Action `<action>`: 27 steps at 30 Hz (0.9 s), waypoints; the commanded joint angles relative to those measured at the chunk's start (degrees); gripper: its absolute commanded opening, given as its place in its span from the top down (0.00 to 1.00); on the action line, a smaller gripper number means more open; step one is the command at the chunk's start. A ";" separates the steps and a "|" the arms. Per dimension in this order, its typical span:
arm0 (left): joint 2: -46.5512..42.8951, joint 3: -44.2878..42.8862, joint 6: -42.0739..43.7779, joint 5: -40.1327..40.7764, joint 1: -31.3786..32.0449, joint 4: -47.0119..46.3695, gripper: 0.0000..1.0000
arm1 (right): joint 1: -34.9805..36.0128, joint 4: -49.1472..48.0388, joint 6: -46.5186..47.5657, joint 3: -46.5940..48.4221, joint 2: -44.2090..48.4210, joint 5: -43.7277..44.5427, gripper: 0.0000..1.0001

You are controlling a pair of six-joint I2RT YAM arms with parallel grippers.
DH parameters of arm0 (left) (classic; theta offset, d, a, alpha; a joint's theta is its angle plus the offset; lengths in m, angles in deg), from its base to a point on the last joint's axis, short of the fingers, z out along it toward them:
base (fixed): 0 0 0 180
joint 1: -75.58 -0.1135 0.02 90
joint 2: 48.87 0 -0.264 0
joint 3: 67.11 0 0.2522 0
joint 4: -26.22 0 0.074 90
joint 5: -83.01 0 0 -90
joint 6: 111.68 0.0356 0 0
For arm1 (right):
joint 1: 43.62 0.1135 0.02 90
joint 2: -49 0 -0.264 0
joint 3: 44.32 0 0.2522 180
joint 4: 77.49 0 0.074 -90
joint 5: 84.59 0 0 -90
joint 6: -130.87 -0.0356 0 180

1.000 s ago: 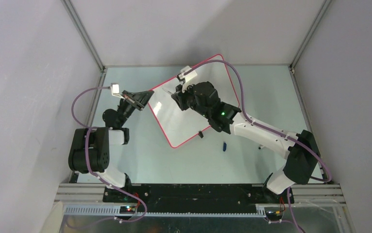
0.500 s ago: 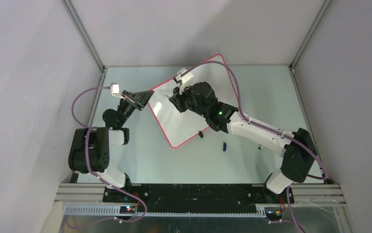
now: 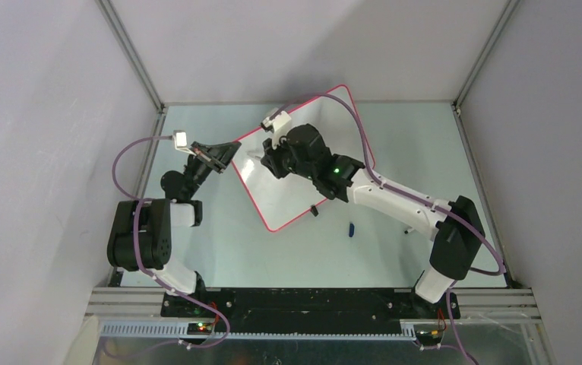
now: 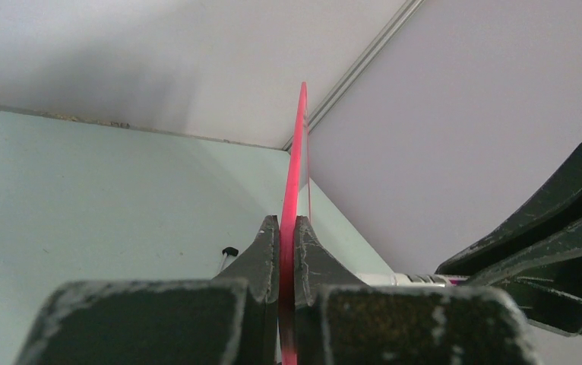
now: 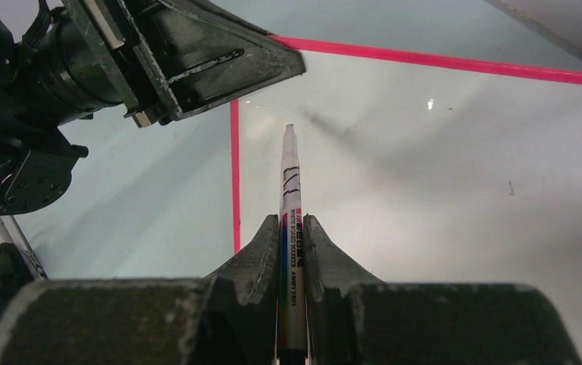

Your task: Write a sentence on the whiteboard

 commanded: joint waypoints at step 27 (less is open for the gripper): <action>0.82 0.04 5.39 -2.44 1.51 -1.31 0.99 | 2.37 -3.29 1.92 4.45 -3.29 1.03 1.00</action>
